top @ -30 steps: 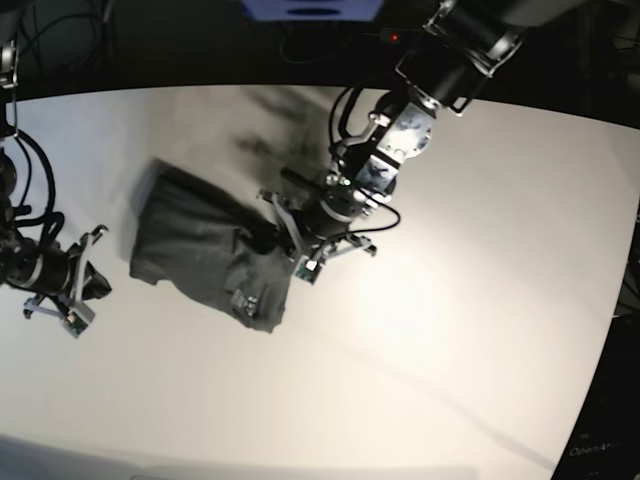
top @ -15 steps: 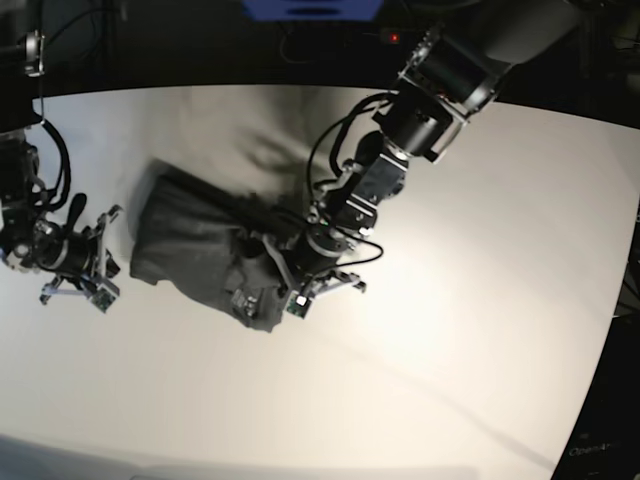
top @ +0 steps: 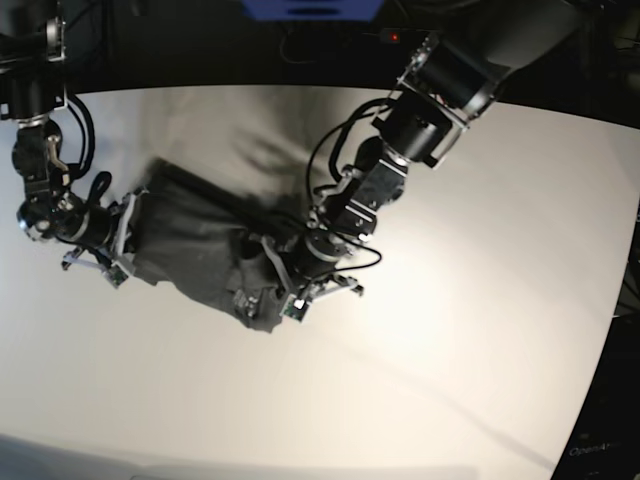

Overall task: Fold the T-shirt properly
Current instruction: 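Lower both grippers onto the folded shirt's edges to grasp again, then press the left gripper onto the shirt's folded end, tucking it under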

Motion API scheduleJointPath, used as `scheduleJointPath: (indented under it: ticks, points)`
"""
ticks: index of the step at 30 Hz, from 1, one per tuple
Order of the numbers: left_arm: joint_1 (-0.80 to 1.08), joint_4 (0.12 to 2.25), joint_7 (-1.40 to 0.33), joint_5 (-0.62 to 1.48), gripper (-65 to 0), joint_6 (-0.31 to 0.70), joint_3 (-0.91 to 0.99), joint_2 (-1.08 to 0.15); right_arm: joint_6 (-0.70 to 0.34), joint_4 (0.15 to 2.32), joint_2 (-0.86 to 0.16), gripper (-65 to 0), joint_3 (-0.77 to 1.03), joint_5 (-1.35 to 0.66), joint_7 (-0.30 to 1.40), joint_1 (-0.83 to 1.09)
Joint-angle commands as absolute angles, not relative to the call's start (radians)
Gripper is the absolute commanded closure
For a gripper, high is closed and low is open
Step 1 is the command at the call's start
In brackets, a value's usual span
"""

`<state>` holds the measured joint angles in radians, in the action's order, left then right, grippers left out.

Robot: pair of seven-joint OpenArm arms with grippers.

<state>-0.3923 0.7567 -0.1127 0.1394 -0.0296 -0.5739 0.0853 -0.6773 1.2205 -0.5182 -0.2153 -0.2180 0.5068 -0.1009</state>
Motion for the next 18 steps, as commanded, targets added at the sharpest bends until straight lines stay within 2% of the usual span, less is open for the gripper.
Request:
scheduleJointPath:
  ticks: [1,6,10,18]
  points:
    - [-0.427,0.762,-0.12,0.143,-1.8,-0.031,-0.573,0.091,-0.698,1.234,-0.509,-0.1,-0.22,-0.217,0.529,-0.084]
    - [-0.464,0.763,-0.12,0.143,-1.8,-0.031,-0.573,0.093,-0.698,1.336,-0.455,-0.1,-0.209,-0.217,0.572,0.035]
    - [-0.492,0.763,-0.12,0.143,-1.8,-0.031,-0.572,0.093,-0.698,1.465,-0.412,-0.1,-0.134,-0.216,0.604,0.145]
    - [-0.55,0.777,-0.12,0.148,-1.8,-0.03,-0.572,0.091,-0.698,1.735,-0.401,-0.1,-0.102,-0.213,0.697,0.291]
